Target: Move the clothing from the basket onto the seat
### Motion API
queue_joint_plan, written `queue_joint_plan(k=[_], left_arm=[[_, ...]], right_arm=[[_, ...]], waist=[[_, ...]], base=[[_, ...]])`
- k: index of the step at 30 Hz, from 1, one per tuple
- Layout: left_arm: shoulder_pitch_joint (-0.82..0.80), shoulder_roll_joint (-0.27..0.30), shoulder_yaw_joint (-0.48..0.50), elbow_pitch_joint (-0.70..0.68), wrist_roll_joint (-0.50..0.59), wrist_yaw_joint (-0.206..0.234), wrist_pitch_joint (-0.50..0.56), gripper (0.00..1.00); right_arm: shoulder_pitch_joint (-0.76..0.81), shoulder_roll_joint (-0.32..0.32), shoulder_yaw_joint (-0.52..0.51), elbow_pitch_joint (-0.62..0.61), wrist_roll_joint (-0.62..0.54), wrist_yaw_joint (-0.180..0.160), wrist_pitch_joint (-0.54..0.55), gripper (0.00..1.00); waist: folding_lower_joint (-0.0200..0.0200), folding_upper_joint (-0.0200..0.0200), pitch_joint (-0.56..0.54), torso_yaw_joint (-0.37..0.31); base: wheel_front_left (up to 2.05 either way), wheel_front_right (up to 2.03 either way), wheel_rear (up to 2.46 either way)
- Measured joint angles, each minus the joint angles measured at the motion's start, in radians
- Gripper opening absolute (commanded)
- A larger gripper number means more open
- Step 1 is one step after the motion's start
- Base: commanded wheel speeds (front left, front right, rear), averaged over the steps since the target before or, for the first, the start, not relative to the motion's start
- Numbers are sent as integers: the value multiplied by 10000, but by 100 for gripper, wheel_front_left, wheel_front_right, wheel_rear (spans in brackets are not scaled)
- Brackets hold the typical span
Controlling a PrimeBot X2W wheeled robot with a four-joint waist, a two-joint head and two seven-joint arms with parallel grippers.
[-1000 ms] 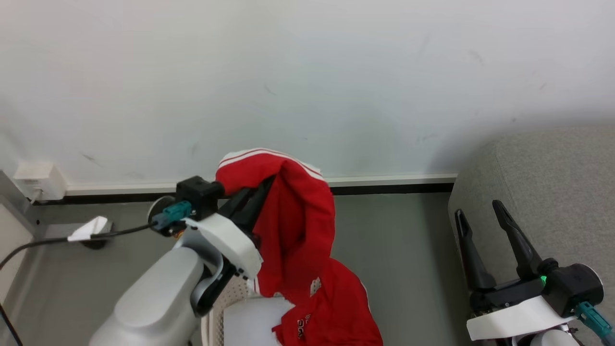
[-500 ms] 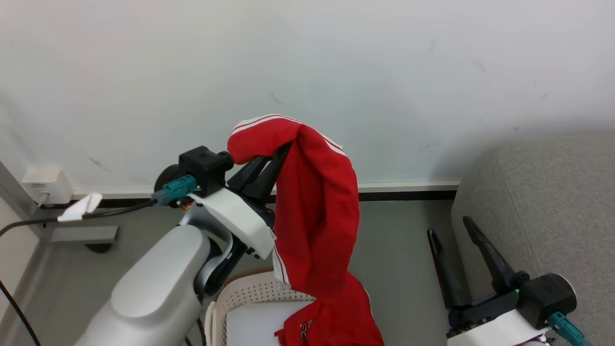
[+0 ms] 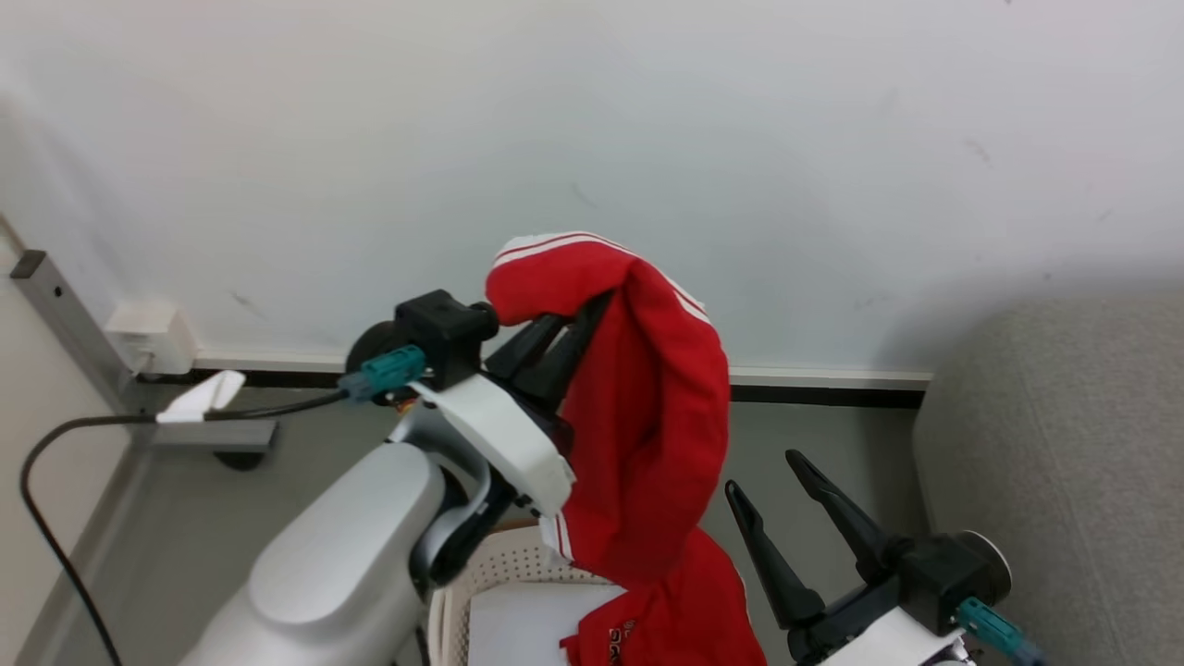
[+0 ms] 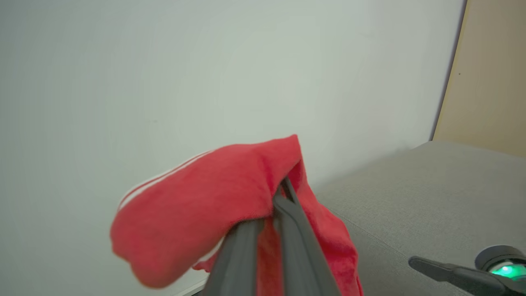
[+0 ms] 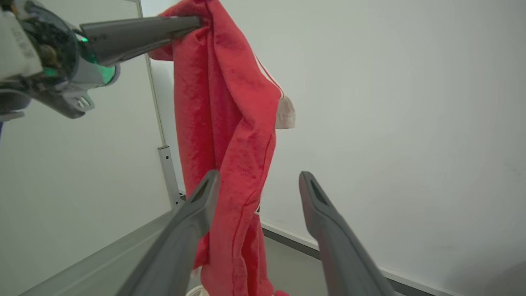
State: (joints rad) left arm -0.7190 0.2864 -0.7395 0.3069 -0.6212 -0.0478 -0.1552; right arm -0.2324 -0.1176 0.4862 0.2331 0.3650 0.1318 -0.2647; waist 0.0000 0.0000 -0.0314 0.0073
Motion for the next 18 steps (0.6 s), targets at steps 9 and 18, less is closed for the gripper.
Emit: queue_joint_plan(k=[9, 18], left_arm=[[67, -556, -744, -571, -58, -251, 222, 0], [125, -982, -1388, -1348, -59, -439, 449, 0]], right_arm=[[-1008, 4, 502, 2362, 502, 0, -2, 100], [-1417, 81, 1093, 4046, 1231, 0, -2, 100]], waist=[[0, 0, 4, 909], [1, 0, -32, 1878]], base=[[0, 0, 0], [0, 0, 0]])
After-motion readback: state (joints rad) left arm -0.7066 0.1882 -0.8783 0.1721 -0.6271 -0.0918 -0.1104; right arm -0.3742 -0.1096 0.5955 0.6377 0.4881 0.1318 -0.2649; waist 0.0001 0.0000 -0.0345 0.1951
